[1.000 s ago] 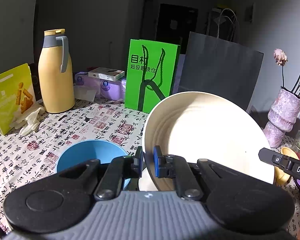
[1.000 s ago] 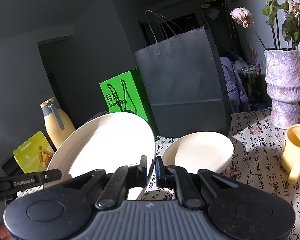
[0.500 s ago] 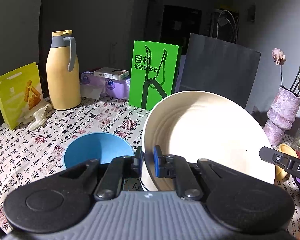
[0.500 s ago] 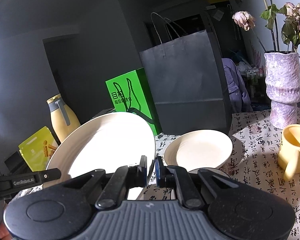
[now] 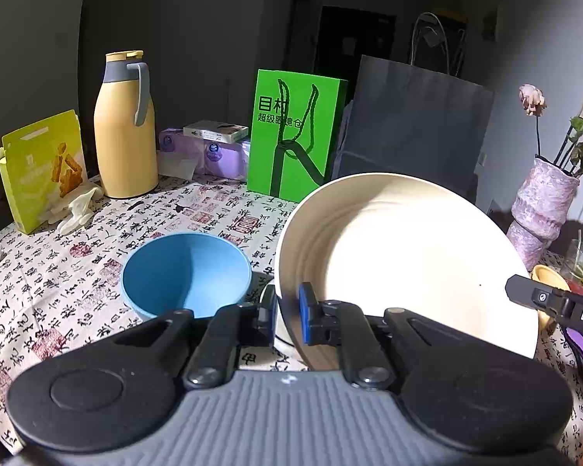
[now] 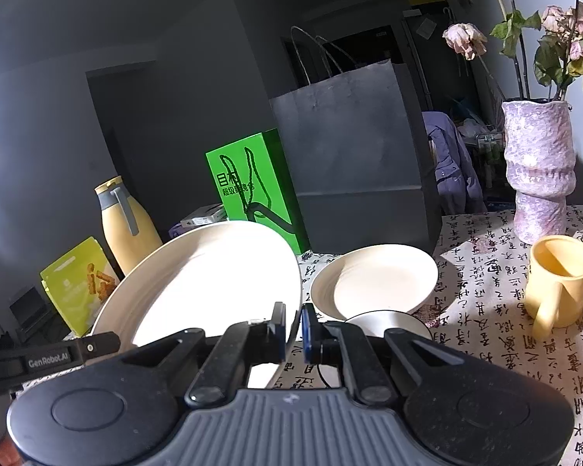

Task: Organize plates and bowls

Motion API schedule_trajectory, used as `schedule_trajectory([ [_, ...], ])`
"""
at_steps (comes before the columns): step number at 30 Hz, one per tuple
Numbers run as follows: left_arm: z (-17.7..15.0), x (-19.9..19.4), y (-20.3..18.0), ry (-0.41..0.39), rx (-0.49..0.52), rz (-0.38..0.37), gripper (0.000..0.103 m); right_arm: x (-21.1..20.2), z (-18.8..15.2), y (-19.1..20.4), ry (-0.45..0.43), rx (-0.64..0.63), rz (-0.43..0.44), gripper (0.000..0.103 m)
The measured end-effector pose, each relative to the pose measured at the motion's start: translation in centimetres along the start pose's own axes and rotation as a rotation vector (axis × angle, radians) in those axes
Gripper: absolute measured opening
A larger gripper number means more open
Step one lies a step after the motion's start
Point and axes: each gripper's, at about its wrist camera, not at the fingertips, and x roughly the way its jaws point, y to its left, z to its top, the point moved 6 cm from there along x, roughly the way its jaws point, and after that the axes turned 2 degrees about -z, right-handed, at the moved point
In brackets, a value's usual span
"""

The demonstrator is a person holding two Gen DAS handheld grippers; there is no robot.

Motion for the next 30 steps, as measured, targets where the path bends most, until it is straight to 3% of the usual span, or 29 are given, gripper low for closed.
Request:
schedule_trajectory([
  [15,-3.6,-1.2,-1.5,0.031,0.024,0.018,0.013,-2.3,-2.6,-1.7,0.002,0.02,0.023,0.008],
  [30,-6.4,-1.6,-2.5,0.067,0.028,0.038,0.017,-4.5,-2.8,-1.8,-0.073,0.008,0.06,0.008],
])
